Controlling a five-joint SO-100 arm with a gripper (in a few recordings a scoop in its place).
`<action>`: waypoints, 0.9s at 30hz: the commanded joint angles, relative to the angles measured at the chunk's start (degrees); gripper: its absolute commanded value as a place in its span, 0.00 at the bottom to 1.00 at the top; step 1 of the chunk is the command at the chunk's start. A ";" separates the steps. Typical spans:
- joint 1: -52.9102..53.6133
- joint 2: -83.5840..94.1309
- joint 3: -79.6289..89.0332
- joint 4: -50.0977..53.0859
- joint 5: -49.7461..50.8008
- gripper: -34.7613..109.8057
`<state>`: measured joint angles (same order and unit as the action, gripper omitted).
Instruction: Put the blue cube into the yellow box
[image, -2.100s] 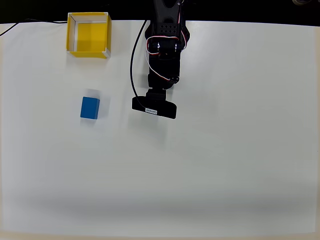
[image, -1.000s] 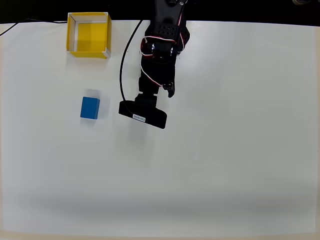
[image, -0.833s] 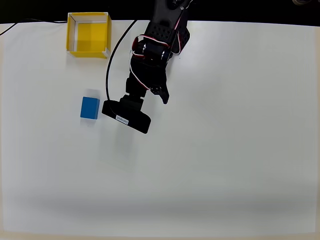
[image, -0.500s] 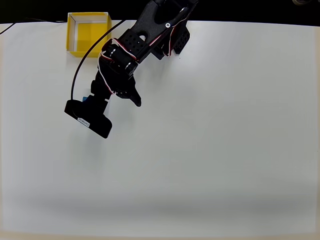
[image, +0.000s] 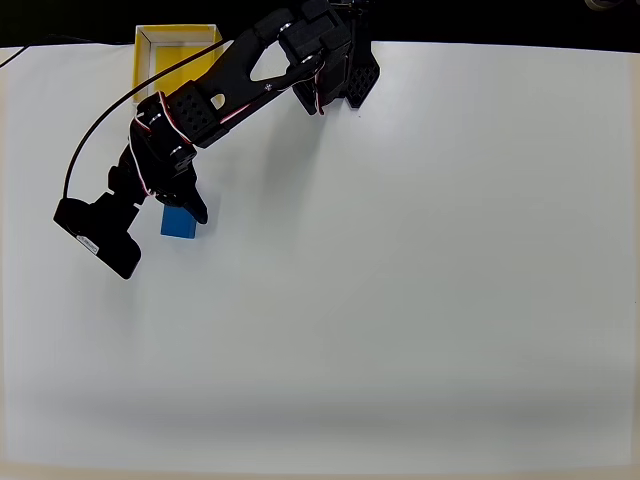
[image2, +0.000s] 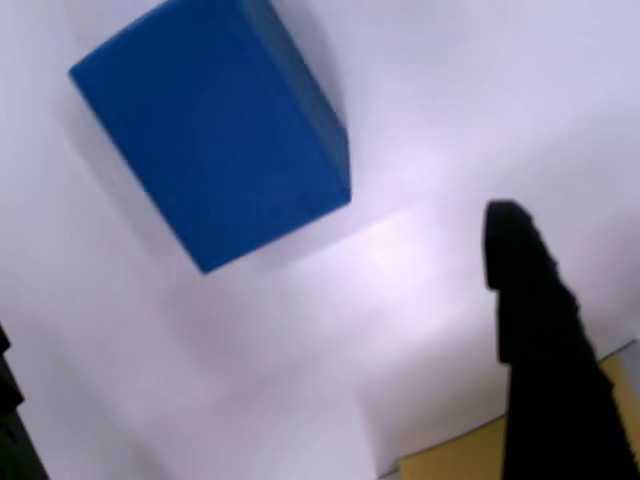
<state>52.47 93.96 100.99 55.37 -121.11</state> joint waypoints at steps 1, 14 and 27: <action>1.05 -0.18 -7.29 -1.49 -1.14 0.62; -2.02 -6.94 -6.24 -4.92 3.34 0.61; -3.52 -8.53 3.96 -17.84 4.57 0.59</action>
<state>49.39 82.53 105.64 38.76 -116.28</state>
